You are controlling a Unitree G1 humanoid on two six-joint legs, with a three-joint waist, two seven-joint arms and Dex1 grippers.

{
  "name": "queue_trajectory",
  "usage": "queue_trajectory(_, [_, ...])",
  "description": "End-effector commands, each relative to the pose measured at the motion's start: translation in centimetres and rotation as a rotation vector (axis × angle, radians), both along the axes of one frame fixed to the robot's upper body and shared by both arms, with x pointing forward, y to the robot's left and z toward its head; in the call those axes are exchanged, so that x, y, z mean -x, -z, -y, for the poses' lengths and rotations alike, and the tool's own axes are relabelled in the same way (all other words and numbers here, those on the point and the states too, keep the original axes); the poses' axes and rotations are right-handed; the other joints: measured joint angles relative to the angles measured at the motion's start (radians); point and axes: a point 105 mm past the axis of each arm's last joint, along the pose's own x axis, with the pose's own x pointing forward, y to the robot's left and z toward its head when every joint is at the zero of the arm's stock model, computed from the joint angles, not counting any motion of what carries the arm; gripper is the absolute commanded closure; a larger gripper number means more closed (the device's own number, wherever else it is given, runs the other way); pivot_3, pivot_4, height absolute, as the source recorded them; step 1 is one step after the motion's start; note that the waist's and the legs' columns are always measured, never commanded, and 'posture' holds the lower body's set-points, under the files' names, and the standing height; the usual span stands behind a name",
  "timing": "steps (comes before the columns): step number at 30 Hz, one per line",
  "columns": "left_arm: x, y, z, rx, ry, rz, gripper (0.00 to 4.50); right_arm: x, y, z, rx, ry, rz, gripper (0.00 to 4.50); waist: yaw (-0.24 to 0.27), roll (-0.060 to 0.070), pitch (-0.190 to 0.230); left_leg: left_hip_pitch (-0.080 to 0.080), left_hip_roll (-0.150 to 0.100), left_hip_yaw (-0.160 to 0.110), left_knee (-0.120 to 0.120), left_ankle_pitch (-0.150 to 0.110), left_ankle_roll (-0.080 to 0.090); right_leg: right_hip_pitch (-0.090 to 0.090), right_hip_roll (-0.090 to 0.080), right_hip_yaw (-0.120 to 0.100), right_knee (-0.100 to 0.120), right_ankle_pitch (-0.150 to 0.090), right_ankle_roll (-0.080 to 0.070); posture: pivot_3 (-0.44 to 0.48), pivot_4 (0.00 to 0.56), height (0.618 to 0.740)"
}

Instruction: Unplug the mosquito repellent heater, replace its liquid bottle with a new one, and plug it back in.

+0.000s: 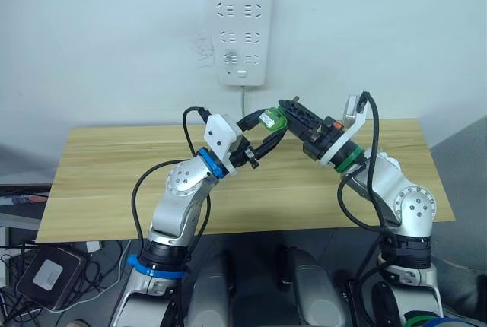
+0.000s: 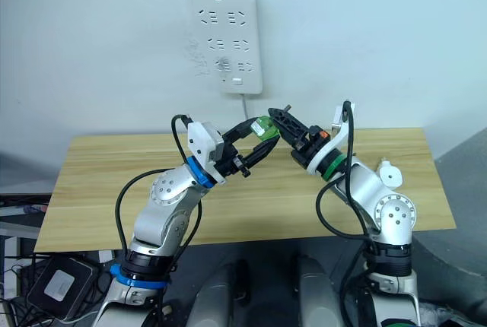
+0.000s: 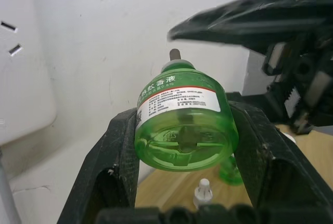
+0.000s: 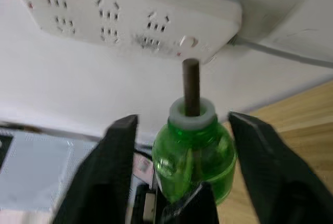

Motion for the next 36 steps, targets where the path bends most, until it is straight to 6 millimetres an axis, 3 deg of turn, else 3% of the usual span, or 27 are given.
queue_trajectory(1, [0.6, -1.5, -0.3, 0.046, 0.075, -0.03, 2.25, 2.8, 0.0, 0.6, 0.15, -0.124, 0.1, 0.13, 0.002, 0.0, 0.0, 0.0, 0.0, 0.0, 0.0, 0.0, 0.0, 0.0, 0.0, 0.0, 0.0, 0.0, 0.0, -0.16, 0.308, 0.74])
queue_trajectory(4, [0.8, -1.7, -1.0, 0.089, 0.174, -0.179, 2.25, 4.0, 0.5, 2.6, 0.331, -0.171, 0.146, 0.03, 0.002, 0.0, -0.001, -0.001, 0.0, 0.0, 0.0, 0.0, 0.0, 0.0, 0.0, 0.0, 0.0, 0.0, 0.001, -0.159, 0.305, 0.74])
queue_trajectory(9, [2.8, -1.4, -3.1, 0.196, 0.449, -0.541, 2.25, 2.5, 2.3, 8.2, 0.713, -0.054, 0.126, 0.03, -0.005, 0.0, -0.003, -0.001, 0.001, 0.0, 0.0, 0.0, 0.0, -0.001, 0.001, 0.0, 0.0, 0.0, 0.001, -0.176, 0.297, 0.74])
queue_trajectory(15, [4.4, -3.2, -3.4, 0.268, 0.587, -0.635, 2.25, -0.1, 5.3, 15.9, 1.113, 0.131, 0.044, 0.03, 0.001, -0.003, -0.007, -0.001, -0.001, 0.001, 0.001, 0.001, 0.0, -0.001, 0.001, 0.001, -0.001, 0.0, 0.003, -0.181, 0.286, 0.74])
queue_trajectory(21, [5.3, -3.2, -3.1, 0.255, 0.61, -0.656, 2.25, -3.0, 6.8, 20.9, 1.237, 0.315, -0.04, 0.03, -0.001, -0.002, -0.013, -0.001, -0.001, 0.001, 0.001, 0.001, -0.001, -0.001, 0.001, 0.001, 0.0, 0.001, 0.003, -0.169, 0.276, 0.74])
queue_trajectory(25, [5.6, -3.1, -3.0, 0.255, 0.595, -0.652, 2.25, -4.0, 7.8, 22.3, 1.259, 0.342, -0.083, 0.03, 0.0, -0.002, -0.014, -0.001, -0.001, 0.001, 0.001, 0.001, -0.001, -0.001, 0.001, 0.001, 0.0, 0.001, 0.003, -0.155, 0.27, 0.74])
queue_trajectory(36, [6.6, -2.3, -2.9, 0.235, 0.583, -0.672, 2.25, -4.7, 10.9, 23.3, 1.257, 0.307, -0.215, 0.03, 0.005, -0.002, -0.016, -0.001, -0.001, 0.001, 0.002, 0.001, -0.001, -0.001, 0.001, 0.001, 0.0, 0.001, 0.003, -0.131, 0.27, 0.74])
